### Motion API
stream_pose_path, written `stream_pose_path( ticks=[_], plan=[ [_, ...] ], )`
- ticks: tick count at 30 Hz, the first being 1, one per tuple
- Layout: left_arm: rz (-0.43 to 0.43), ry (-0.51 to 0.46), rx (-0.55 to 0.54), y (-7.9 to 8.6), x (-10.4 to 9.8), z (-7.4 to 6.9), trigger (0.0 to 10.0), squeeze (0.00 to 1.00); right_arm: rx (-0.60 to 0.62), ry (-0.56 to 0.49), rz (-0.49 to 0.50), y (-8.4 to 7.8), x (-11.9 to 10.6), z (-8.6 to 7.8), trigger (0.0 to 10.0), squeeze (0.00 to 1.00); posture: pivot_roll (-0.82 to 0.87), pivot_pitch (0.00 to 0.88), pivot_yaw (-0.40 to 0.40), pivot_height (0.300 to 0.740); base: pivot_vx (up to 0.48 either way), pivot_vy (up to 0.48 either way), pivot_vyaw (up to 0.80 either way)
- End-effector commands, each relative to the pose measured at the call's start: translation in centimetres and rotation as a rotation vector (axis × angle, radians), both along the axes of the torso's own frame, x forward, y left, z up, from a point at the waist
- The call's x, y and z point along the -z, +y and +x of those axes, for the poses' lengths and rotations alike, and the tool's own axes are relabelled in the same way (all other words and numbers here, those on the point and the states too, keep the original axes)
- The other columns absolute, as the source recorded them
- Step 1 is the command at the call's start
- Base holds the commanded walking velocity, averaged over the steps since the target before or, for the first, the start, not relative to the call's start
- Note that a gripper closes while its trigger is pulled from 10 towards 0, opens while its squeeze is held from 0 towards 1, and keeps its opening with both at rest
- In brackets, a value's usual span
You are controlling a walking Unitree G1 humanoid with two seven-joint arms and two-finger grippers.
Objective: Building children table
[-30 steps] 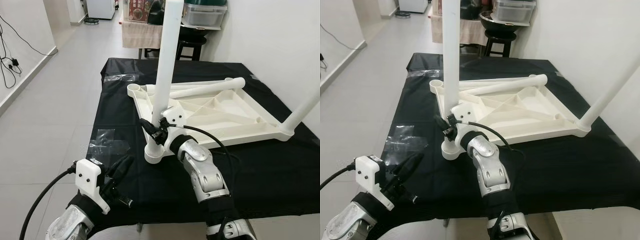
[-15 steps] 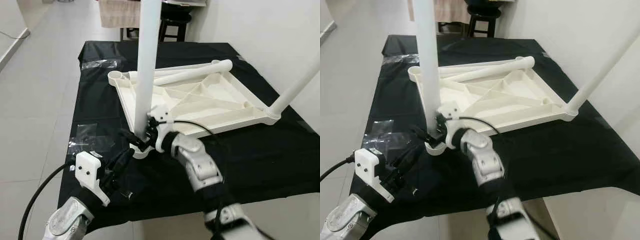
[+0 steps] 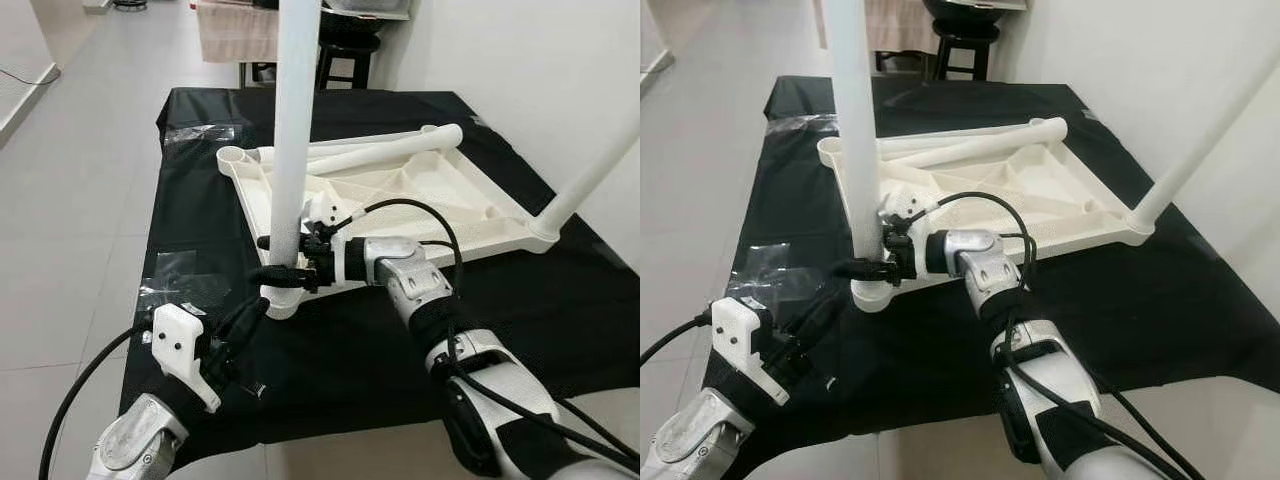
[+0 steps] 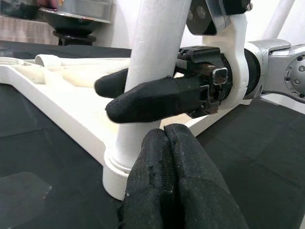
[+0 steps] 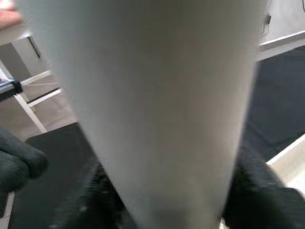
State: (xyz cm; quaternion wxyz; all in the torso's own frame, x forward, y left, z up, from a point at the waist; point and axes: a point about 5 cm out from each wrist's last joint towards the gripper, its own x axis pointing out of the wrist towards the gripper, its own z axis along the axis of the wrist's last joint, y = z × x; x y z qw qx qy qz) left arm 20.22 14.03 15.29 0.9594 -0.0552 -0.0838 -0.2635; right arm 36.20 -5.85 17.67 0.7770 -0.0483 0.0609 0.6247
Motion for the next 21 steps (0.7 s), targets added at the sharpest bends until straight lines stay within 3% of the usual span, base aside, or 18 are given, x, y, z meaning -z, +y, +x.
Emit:
stream_pose_path(
  ticks=[1, 4, 8, 10, 11, 12, 13, 14, 15, 16, 17, 21],
  plan=[
    [0.003, 0.019, 0.002, -0.2, 0.5, -0.1, 10.0, 0.00, -0.005, 0.013, -0.017, 0.0, 0.1, 0.1, 0.0, 0.00, 0.18, 0.070, -0.127, 0.740, 0.000, 0.000, 0.00],
    [0.001, 0.019, 0.001, -0.2, 0.4, -0.2, 10.0, 0.00, 0.063, -0.003, -0.005, -0.8, 0.2, 0.4, 0.0, 0.00, 0.17, 0.078, -0.129, 0.740, 0.000, 0.000, 0.00],
    [-0.002, 0.018, 0.004, -0.2, 0.3, -0.3, 10.0, 0.00, 0.165, -0.063, -0.101, -2.7, 1.9, 0.4, 0.0, 0.00, 0.17, 0.091, -0.129, 0.740, 0.000, 0.000, 0.00],
    [-0.004, 0.019, 0.005, -0.2, 0.3, -0.6, 10.0, 0.00, 0.396, -0.057, -0.121, -3.9, 2.5, 0.5, 0.0, 0.00, 0.15, 0.101, -0.138, 0.740, 0.000, 0.000, 0.00],
    [-0.004, 0.019, 0.005, -0.2, 0.3, -0.6, 10.0, 0.00, 0.396, -0.057, -0.121, -3.9, 2.5, 0.5, 0.0, 0.00, 0.15, 0.101, -0.138, 0.740, 0.000, 0.000, 0.00],
    [-0.005, 0.019, 0.005, -0.1, 0.2, -0.6, 10.0, 0.00, 0.613, -0.051, -0.091, -4.4, 2.7, 0.5, 0.0, 0.00, 0.15, 0.107, -0.140, 0.740, 0.000, 0.000, 0.00],
    [-0.005, 0.019, 0.005, -0.1, 0.2, -0.6, 10.0, 0.00, 0.613, -0.051, -0.091, -4.4, 2.7, 0.5, 0.0, 0.00, 0.15, 0.107, -0.140, 0.740, 0.000, 0.000, 0.00],
    [-0.006, 0.019, 0.005, 0.0, 0.2, -0.7, 10.0, 0.00, 0.819, -0.040, -0.042, -4.6, 3.1, -0.1, 0.0, 0.00, 0.14, 0.113, -0.140, 0.740, 0.000, 0.000, 0.00],
    [-0.007, 0.019, 0.005, 0.2, 0.0, -0.8, 10.0, 0.00, 0.898, 0.042, 0.019, -2.9, 5.1, -4.7, 0.0, 0.00, 0.13, 0.129, -0.124, 0.740, 0.000, 0.000, 0.00],
    [-0.007, 0.019, 0.005, 0.2, 0.0, -0.8, 10.0, 0.00, 0.898, 0.042, 0.019, -2.9, 5.1, -4.7, 0.0, 0.00, 0.13, 0.129, -0.124, 0.740, 0.000, 0.000, 0.00],
    [-0.008, 0.019, 0.005, 0.2, 0.0, -0.8, 10.0, 0.00, 0.888, 0.056, 0.013, -2.3, 5.9, -6.3, 0.0, 0.00, 0.12, 0.126, -0.123, 0.740, 0.000, 0.000, 0.00],
    [-0.008, 0.021, 0.008, 0.3, 0.1, -0.7, 10.0, 0.00, 0.878, 0.055, 0.005, -2.3, 6.1, -6.1, 0.0, 0.00, 0.11, 0.116, -0.116, 0.740, 0.000, 0.000, 0.00]
  ],
)
